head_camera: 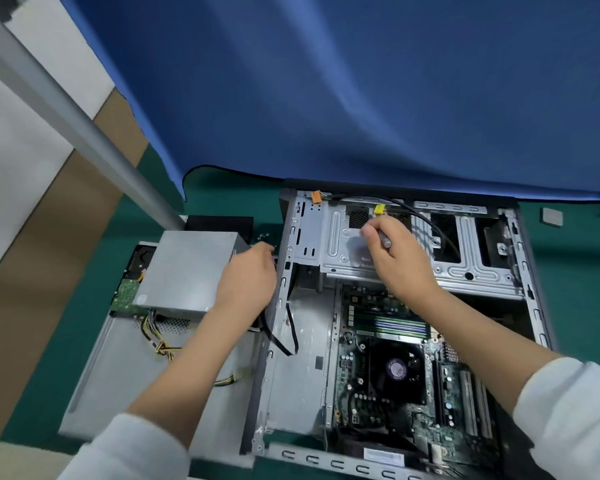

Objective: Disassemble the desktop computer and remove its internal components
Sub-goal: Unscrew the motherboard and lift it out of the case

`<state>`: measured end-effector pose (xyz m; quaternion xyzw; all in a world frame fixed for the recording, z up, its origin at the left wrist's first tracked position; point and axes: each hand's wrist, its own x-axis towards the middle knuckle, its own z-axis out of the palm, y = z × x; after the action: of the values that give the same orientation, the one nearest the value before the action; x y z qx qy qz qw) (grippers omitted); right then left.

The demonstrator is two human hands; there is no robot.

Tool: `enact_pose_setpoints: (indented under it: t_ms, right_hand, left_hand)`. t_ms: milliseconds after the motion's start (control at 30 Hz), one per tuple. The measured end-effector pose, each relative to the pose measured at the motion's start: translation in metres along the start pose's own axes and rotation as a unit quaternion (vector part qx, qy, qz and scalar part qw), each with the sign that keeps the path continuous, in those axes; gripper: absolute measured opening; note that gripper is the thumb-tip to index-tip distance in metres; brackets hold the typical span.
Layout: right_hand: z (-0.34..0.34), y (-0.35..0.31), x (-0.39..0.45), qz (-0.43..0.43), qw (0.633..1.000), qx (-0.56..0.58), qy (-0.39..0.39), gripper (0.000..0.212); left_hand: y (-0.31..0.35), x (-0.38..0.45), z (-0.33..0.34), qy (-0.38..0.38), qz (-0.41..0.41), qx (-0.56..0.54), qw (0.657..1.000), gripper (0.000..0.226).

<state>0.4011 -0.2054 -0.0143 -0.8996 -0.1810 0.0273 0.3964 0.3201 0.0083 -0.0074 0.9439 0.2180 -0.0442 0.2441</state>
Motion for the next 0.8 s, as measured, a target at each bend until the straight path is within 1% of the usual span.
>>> enact_pose_setpoints:
  t_ms: [133, 233, 300, 400, 467, 533, 600, 700, 733, 800]
  right_hand:
    - [-0.017, -0.004, -0.035, 0.033, 0.993, 0.103, 0.036, 0.023]
    - [-0.029, 0.001, -0.076, 0.047, 0.986, 0.156, 0.021, 0.025]
    - [-0.034, 0.009, -0.102, 0.072, 0.979, 0.192, 0.015, 0.019]
    - [-0.040, 0.022, -0.139, 0.148, 0.962, 0.226, 0.035, 0.006]
    - [-0.045, 0.029, -0.159, 0.200, 0.955, 0.214, 0.050, 0.015]
    - [-0.052, 0.035, -0.173, 0.242, 0.949, 0.195, 0.044, 0.023]
    - [-0.058, 0.040, -0.178, 0.279, 0.941, 0.188, 0.044, 0.019]
    - [-0.066, 0.048, -0.177, 0.295, 0.948, 0.111, 0.044, 0.018]
    - [-0.068, 0.050, -0.176, 0.298, 0.950, 0.089, 0.026, 0.018]
    - [-0.067, 0.052, -0.176, 0.304, 0.951, 0.023, -0.051, 0.016]
  left_hand:
    - [0.007, -0.060, 0.007, 0.016, 0.010, -0.056, 0.998, 0.038]
    - [0.016, -0.090, 0.021, 0.020, -0.022, -0.079, 0.996, 0.050]
    - [0.020, -0.100, 0.026, 0.036, -0.026, -0.075, 0.996, 0.054]
    - [0.022, -0.101, 0.029, 0.051, -0.018, -0.035, 0.998, 0.053]
    - [0.021, -0.100, 0.029, 0.051, -0.020, -0.025, 0.998, 0.051]
    - [0.022, -0.099, 0.030, 0.053, -0.018, -0.015, 0.998, 0.050]
    - [0.021, -0.100, 0.030, 0.055, -0.013, -0.007, 0.998, 0.050]
    - [0.021, -0.099, 0.032, 0.056, -0.011, 0.009, 0.998, 0.050]
    - [0.021, -0.098, 0.032, 0.057, -0.012, 0.013, 0.998, 0.050]
    - [0.022, -0.098, 0.033, 0.059, -0.016, 0.018, 0.998, 0.049]
